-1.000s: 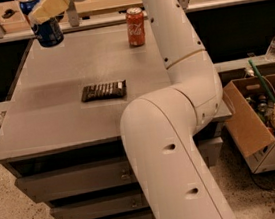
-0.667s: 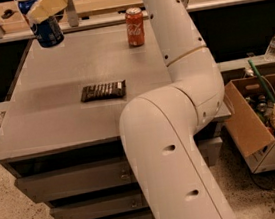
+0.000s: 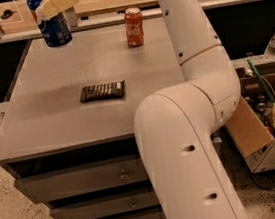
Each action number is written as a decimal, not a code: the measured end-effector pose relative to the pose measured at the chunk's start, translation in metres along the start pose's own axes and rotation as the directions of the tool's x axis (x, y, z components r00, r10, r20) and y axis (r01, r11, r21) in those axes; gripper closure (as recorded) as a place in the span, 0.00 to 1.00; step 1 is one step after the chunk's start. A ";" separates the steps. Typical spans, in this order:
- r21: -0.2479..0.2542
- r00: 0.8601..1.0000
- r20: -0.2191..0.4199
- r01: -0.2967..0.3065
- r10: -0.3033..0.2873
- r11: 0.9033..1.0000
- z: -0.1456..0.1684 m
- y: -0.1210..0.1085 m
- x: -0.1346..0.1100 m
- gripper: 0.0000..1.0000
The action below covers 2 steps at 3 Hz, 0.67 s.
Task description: Pick pepsi can
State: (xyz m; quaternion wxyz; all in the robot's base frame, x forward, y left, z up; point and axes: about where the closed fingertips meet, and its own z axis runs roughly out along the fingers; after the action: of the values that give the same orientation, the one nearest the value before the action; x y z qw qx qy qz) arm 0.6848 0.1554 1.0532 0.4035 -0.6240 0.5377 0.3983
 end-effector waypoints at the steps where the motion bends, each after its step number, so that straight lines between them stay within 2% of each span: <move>1: 0.023 0.999 -0.015 -0.028 0.029 0.999 -0.023 0.007 0.003 1.00; 2: 0.076 0.998 -0.034 -0.058 0.061 0.995 -0.045 0.017 0.002 1.00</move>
Offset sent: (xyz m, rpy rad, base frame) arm -0.0953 -0.0677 -0.0188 -0.0657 0.0384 -0.1862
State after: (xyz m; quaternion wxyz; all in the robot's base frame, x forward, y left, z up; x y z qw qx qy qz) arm 0.6709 0.1107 1.0664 0.4047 -0.5993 0.5777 0.3785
